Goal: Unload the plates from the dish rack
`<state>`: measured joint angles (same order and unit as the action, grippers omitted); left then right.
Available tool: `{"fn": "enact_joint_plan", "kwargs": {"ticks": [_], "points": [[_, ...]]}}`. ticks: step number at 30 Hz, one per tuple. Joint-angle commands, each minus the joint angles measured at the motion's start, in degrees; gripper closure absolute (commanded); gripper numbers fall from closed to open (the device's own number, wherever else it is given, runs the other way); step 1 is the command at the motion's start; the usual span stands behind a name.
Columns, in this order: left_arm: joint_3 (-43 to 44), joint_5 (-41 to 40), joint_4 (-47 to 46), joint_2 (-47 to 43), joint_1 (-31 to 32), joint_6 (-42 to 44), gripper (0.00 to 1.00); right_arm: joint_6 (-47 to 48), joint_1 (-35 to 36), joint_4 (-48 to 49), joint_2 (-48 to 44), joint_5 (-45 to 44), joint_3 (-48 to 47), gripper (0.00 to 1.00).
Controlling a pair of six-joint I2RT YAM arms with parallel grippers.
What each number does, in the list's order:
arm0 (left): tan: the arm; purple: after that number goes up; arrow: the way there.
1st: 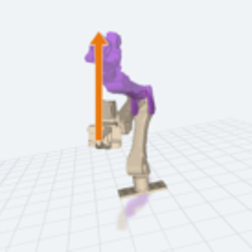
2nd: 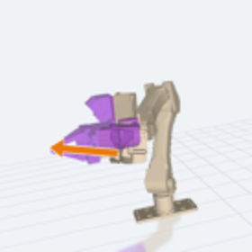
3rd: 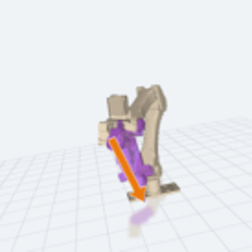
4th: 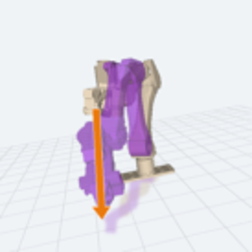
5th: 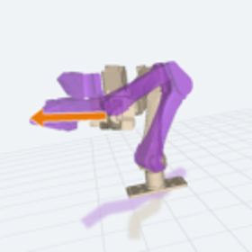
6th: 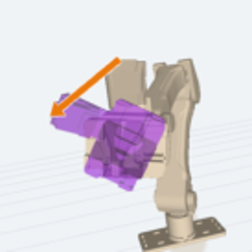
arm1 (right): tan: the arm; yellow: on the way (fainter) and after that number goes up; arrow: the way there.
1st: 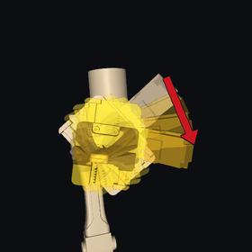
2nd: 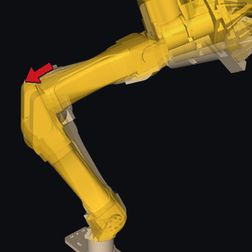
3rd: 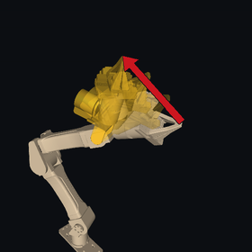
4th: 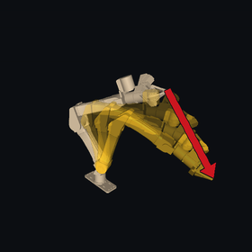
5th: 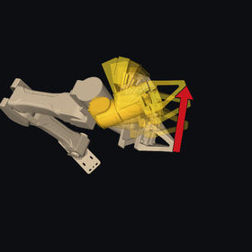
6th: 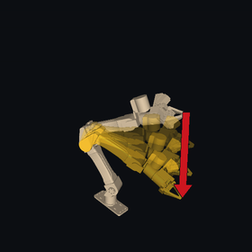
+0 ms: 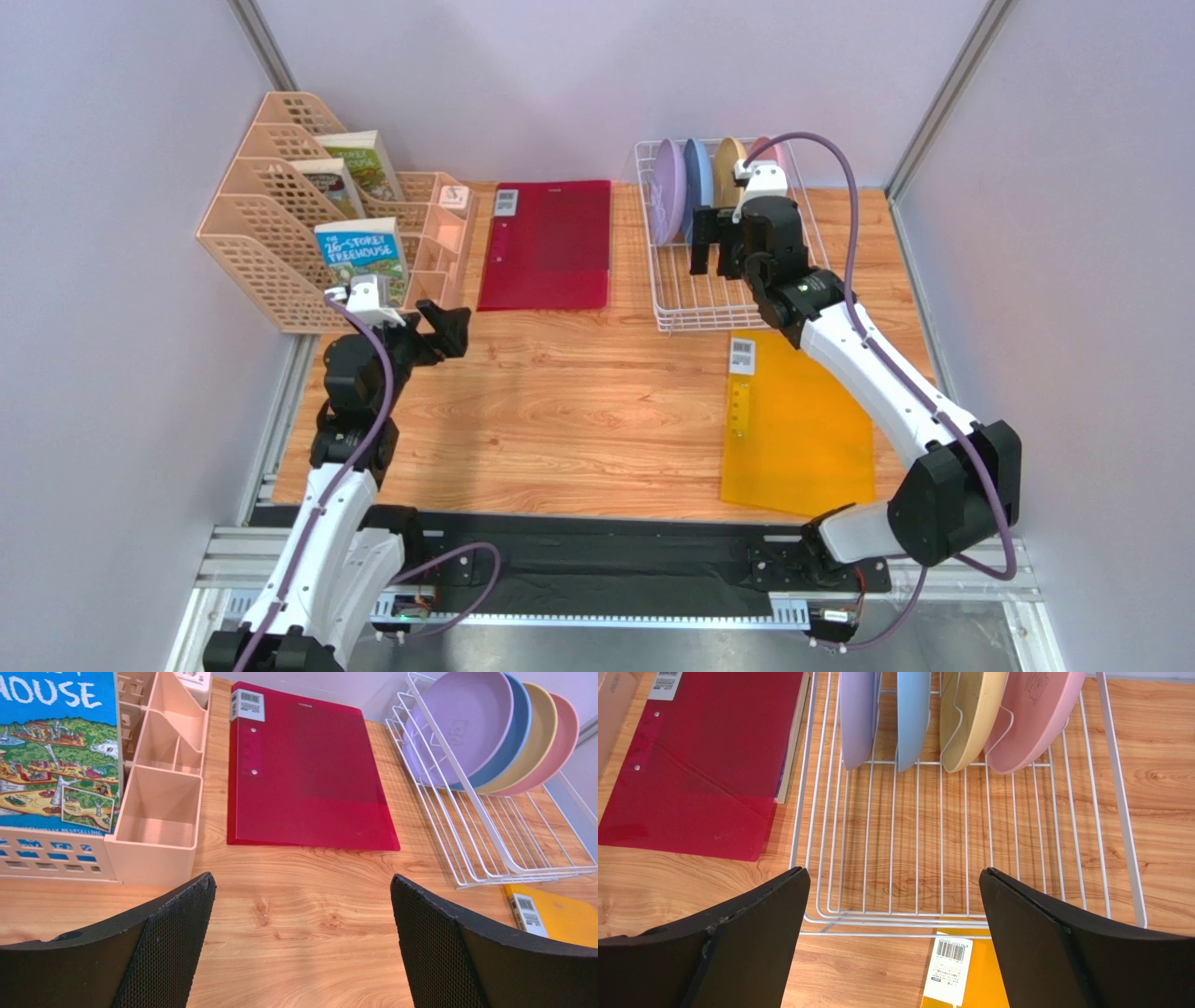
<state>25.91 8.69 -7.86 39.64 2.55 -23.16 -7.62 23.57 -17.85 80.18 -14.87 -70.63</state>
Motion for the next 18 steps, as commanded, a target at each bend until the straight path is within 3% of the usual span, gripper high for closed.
{"fn": "enact_joint_plan", "kwargs": {"ticks": [1, 11, 18], "points": [[0.80, -1.04, 1.08, 0.17, -0.09, -0.84, 0.00, 0.85, 0.42, 3.95, -2.57, 0.20, 1.19, 0.00], [-3.32, -2.01, -3.83, -1.58, -0.09, -1.10, 0.00, 0.76, 2.70, -2.63, 9.09, -6.92, -13.10, 0.06], [-2.62, 1.68, -6.73, 6.93, -0.09, -0.66, 0.00, 4.19, 4.37, -5.97, 22.89, -12.72, -27.97, 0.07]]}}
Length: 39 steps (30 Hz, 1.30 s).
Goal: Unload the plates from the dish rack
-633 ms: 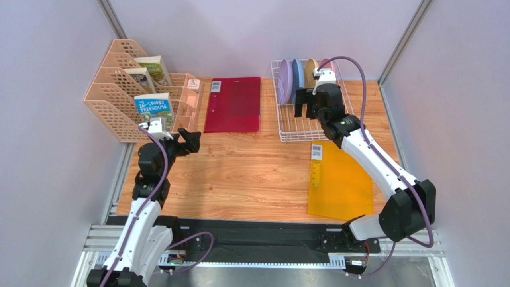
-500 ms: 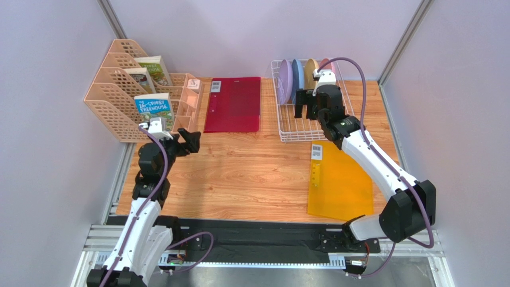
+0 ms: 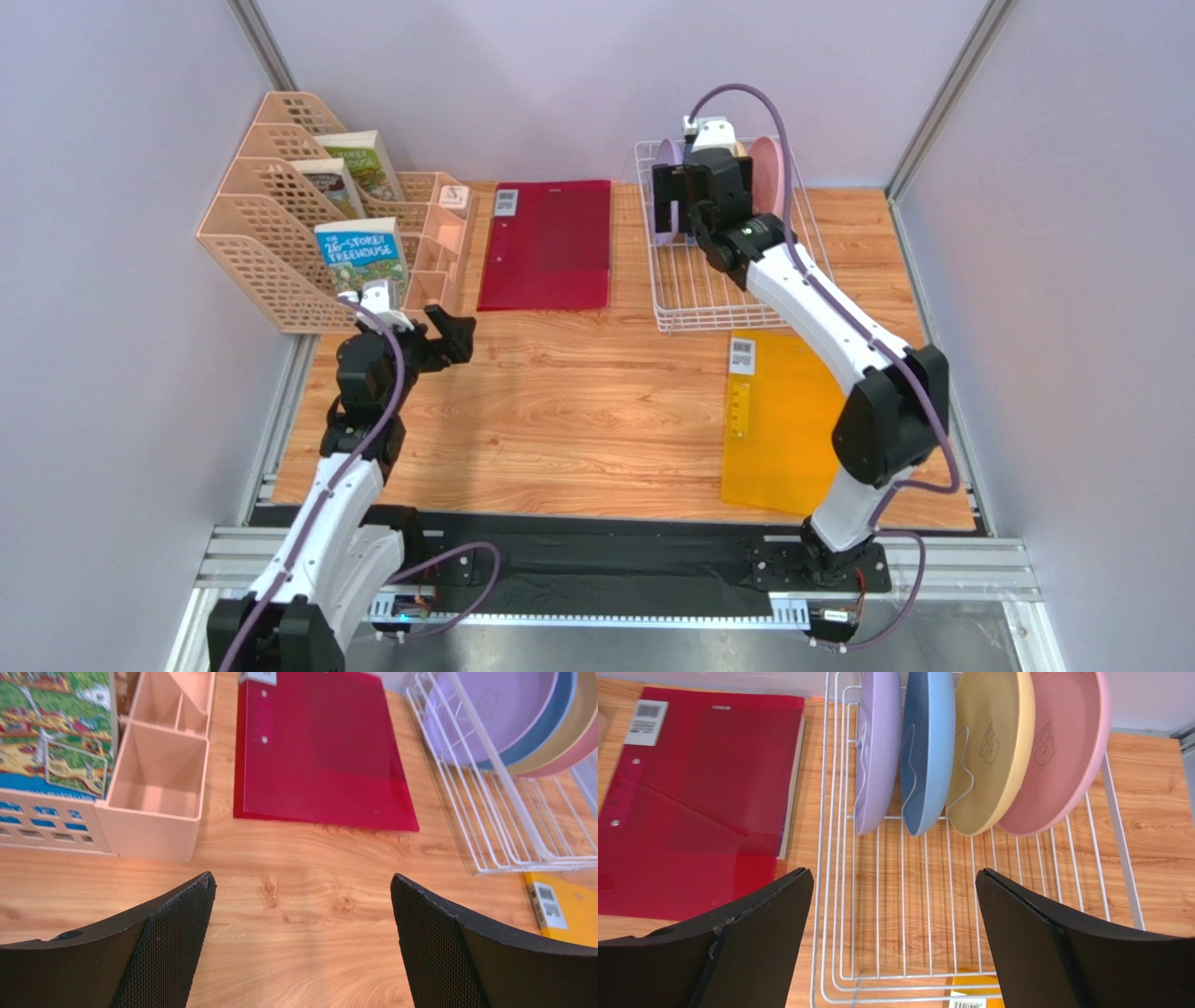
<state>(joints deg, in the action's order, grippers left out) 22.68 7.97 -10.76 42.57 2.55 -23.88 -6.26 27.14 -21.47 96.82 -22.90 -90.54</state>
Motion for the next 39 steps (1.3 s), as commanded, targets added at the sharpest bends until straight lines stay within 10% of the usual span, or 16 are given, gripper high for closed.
{"fn": "enact_joint_plan", "kwargs": {"ticks": [1, 25, 32, 39], "points": [[0.53, 2.75, -5.13, 4.89, -0.09, -0.11, 0.00, 3.70, 0.81, -2.34, 7.85, -4.62, -9.81, 0.07], [0.79, 4.78, -11.39, 17.02, -0.09, 0.15, 0.00, 8.81, 1.17, -1.55, 35.98, -16.48, -37.33, 0.44], [0.97, 3.73, -9.80, 16.23, -0.09, 1.03, 0.00, 8.72, 1.25, -1.82, 39.41, -17.36, -40.06, 0.96], [0.88, 3.28, -10.15, 17.02, -0.09, 0.94, 0.00, 12.67, 3.70, 2.90, 38.36, -27.60, -39.01, 1.00]]}}
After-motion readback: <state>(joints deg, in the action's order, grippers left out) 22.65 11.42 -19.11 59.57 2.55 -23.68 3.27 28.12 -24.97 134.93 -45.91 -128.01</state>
